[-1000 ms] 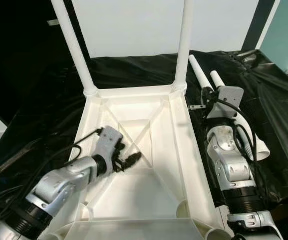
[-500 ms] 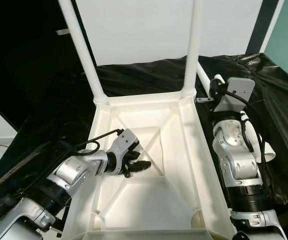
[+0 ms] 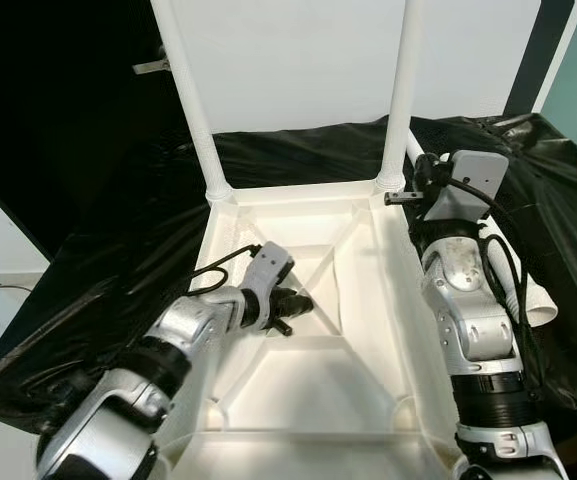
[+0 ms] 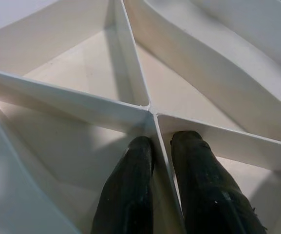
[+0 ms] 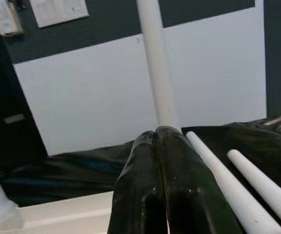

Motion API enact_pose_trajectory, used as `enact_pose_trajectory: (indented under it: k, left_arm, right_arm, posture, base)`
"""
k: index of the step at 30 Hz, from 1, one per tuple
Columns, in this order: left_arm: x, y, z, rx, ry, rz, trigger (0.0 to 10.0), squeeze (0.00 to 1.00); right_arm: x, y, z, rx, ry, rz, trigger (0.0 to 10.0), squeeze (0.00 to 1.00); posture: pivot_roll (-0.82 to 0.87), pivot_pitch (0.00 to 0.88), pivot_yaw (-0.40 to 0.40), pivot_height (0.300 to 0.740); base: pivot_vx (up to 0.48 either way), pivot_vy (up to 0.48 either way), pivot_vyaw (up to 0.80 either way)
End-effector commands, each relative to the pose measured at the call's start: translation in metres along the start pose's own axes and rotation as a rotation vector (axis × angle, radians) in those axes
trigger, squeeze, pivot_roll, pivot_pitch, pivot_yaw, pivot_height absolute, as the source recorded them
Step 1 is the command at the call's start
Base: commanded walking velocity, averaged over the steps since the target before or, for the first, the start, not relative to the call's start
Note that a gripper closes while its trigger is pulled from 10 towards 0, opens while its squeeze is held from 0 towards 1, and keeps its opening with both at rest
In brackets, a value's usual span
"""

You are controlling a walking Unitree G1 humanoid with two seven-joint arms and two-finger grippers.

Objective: Building children table

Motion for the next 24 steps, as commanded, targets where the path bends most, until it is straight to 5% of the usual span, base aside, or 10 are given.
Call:
enact_pose_trajectory:
  k: [1, 11, 24]
  left_arm:
    - [0.013, -0.024, 0.006, 0.089, 0.151, -0.040, 10.0, 0.00]
    - [0.046, -0.001, 0.003, 0.002, 0.334, -0.035, 10.0, 0.00]
    - [0.070, 0.028, -0.002, -0.100, 0.431, 0.031, 10.0, 0.00]
  right_arm:
    - [0.010, -0.004, -0.004, 0.019, 0.030, 0.014, 10.0, 0.00]
    - [0.016, -0.031, -0.032, 0.116, 0.074, 0.045, 10.0, 0.00]
    - [-0.026, -0.057, -0.068, 0.221, -0.076, 0.046, 10.0, 0.00]
  posture:
    - [-0.11, 0.011, 0.083, 0.740]
    - [-0.12, 0.008, 0.088, 0.740]
    - [-0.14, 0.012, 0.093, 0.740]
  base:
    - [0.000, 0.000, 0.00]
    - [0.000, 0.000, 0.00]
    - [0.000, 0.000, 0.00]
Point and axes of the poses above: a point about 5 cm out from each wrist's last joint towards the gripper, its own z axis pointing out of the wrist towards the gripper, its own y axis along the axis of the wrist's last joint, x = y × z, the point moved 6 cm from there along z, pointing out of the wrist towards the gripper, and after that the axes turned 15 degrees about z, right-handed, at the moved point
